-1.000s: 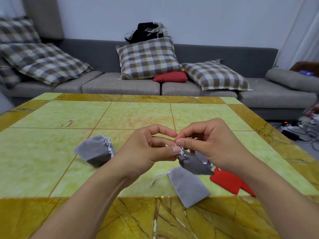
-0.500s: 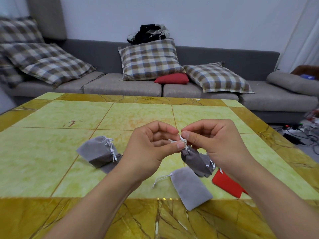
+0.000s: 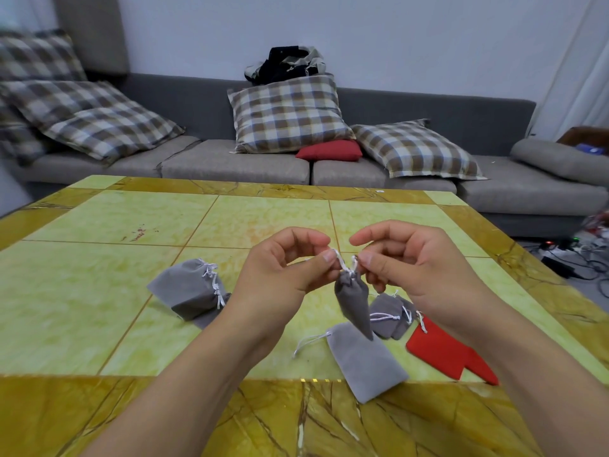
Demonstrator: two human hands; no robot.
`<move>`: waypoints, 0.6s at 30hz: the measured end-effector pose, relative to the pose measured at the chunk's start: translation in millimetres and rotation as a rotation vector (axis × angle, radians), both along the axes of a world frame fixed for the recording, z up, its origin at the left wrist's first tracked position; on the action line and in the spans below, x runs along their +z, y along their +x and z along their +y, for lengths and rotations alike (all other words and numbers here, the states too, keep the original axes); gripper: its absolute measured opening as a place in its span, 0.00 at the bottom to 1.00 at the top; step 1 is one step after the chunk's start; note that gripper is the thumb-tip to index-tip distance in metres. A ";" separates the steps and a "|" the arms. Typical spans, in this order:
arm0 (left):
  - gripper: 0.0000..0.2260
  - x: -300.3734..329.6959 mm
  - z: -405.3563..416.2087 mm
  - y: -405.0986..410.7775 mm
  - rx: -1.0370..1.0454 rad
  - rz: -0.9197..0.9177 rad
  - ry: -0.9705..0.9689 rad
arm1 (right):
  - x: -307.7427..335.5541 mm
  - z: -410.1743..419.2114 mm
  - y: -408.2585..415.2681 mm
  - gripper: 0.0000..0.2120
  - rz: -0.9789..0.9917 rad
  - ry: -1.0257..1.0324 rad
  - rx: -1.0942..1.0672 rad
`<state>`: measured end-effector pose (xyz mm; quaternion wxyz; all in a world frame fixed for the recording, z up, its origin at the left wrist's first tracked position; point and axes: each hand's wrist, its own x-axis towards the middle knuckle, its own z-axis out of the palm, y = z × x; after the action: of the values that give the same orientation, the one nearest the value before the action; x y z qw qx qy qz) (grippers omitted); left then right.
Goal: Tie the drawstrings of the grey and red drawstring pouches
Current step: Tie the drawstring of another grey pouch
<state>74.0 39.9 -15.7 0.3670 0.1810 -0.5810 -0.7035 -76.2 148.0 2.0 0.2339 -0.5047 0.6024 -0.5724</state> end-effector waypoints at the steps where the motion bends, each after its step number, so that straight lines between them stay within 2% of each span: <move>1: 0.05 0.2 -0.1 -0.1 -0.002 -0.007 -0.001 | 0.2 0.6 0.1 0.08 0.008 0.033 0.000; 6: 0.05 1.9 1.7 -1.6 0.035 -0.068 -0.061 | 0.2 -1.0 4.1 0.07 -0.014 0.102 0.006; 8: 0.05 2.3 2.2 -1.1 0.045 -0.086 -0.126 | 0.2 -0.7 6.8 0.12 -0.023 0.104 0.041; 9: 0.06 2.4 2.3 -0.3 0.045 -0.098 -0.174 | 0.4 -0.5 7.8 0.12 0.015 0.096 0.040; 12: 0.08 3.1 1.4 2.1 0.074 -0.223 -0.421 | -0.3 -0.7 5.6 0.04 0.105 0.047 -0.016; 16: 0.07 -0.6 -0.4 4.0 -0.031 -0.354 -0.547 | -1.4 -1.7 5.7 0.04 0.109 0.017 -0.018; 18: 0.09 -3.9 -1.7 4.0 -0.032 -0.405 -0.680 | -2.4 -2.5 8.0 0.04 0.089 -0.010 -0.010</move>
<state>78.0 38.1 -19.6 0.2728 0.1752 -0.8443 -0.4266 -68.2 145.5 -0.4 0.2016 -0.5277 0.6120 -0.5535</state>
